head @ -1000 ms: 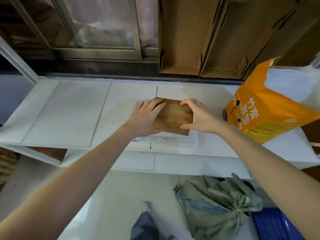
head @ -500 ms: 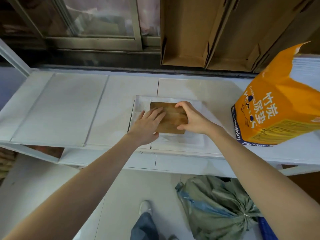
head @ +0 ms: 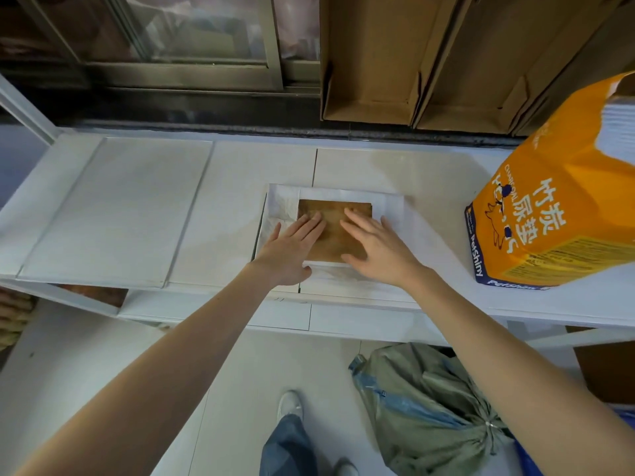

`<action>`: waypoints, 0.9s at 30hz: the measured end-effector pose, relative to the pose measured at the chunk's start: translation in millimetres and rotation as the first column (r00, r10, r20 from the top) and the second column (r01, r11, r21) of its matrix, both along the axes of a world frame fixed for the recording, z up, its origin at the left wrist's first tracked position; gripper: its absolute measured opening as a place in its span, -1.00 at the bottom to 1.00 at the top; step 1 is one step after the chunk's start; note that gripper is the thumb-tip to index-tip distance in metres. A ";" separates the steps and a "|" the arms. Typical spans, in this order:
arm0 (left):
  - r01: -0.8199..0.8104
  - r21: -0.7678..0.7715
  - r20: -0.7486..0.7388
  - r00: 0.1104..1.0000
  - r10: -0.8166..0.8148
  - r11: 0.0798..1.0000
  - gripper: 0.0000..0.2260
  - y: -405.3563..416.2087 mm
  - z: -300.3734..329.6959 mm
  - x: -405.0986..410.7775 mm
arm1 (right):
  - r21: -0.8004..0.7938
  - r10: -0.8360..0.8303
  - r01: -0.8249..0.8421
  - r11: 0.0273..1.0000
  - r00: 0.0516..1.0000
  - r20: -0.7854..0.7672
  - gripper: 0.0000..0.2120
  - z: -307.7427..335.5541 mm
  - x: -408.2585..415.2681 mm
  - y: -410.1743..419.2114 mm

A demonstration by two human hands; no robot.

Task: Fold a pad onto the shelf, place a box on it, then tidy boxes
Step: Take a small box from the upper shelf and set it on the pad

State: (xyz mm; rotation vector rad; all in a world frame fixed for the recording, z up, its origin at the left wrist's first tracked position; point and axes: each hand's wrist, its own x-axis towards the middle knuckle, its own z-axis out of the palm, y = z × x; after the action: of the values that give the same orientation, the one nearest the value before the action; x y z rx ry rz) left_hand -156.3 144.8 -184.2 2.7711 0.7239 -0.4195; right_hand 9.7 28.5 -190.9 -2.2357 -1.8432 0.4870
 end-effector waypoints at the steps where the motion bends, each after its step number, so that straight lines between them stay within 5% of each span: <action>1: 0.006 0.008 -0.016 1.000 -0.006 1.000 -0.25 -0.6 -0.6 0.3 | -0.040 0.013 -0.012 0.999 1.000 0.025 -0.34 -3.3 -4.0 -2.4; 8: 0.025 0.084 -0.019 1.000 -0.023 0.996 -0.26 -4.4 19.9 1.2 | -0.178 0.051 -0.035 0.983 0.995 0.083 -0.30 18.0 -2.1 -2.3; 27: 0.023 0.445 0.228 0.964 -0.138 0.895 -0.17 -82.7 230.5 -50.0 | 0.195 0.077 -0.130 0.972 0.963 0.259 -0.24 248.3 -32.2 -92.2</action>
State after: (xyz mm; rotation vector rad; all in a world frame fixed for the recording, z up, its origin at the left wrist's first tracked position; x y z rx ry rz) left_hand -206.3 62.1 46.4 3.2006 0.7113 0.1094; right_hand -22.5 -63.6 57.4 -2.1456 -2.0328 0.0187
